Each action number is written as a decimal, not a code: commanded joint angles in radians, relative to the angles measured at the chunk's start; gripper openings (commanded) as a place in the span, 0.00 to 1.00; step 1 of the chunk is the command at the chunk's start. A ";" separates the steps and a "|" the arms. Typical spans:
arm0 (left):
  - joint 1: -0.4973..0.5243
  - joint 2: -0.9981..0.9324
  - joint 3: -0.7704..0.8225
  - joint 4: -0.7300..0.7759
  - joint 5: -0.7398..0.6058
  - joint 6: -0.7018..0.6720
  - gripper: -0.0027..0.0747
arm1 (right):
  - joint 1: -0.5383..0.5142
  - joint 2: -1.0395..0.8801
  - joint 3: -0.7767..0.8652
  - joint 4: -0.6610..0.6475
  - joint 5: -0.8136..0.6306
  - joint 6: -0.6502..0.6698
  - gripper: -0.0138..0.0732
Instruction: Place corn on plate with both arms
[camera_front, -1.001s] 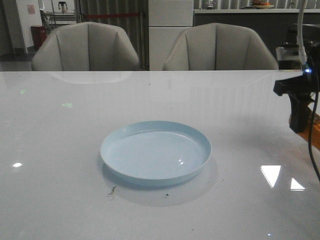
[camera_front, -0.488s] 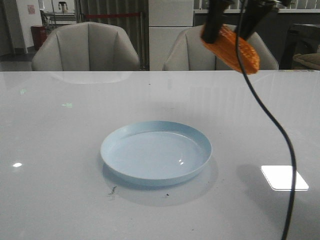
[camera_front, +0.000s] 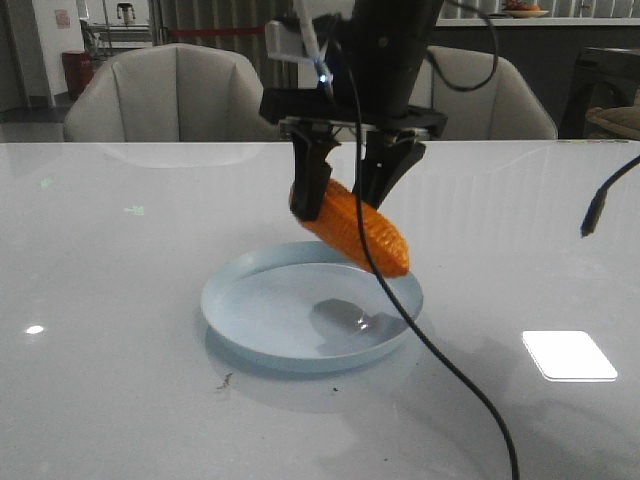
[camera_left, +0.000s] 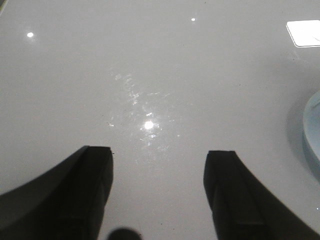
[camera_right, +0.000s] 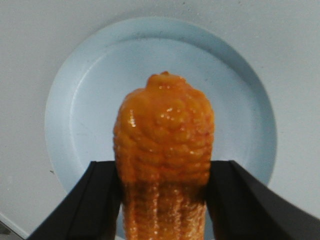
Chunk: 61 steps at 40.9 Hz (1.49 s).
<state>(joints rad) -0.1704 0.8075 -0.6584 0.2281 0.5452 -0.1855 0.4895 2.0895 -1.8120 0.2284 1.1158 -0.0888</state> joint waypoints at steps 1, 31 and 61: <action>0.003 -0.010 -0.028 0.002 -0.072 -0.011 0.62 | 0.006 -0.027 -0.035 0.055 -0.037 -0.011 0.24; 0.003 -0.010 -0.028 0.002 -0.072 -0.011 0.62 | 0.007 -0.009 -0.124 0.047 0.037 -0.014 0.84; 0.003 -0.010 -0.028 0.006 -0.075 -0.011 0.62 | -0.156 -0.455 -0.238 -0.084 0.081 -0.034 0.84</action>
<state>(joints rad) -0.1704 0.8075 -0.6584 0.2281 0.5452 -0.1855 0.3854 1.7262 -2.0311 0.1577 1.2077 -0.1167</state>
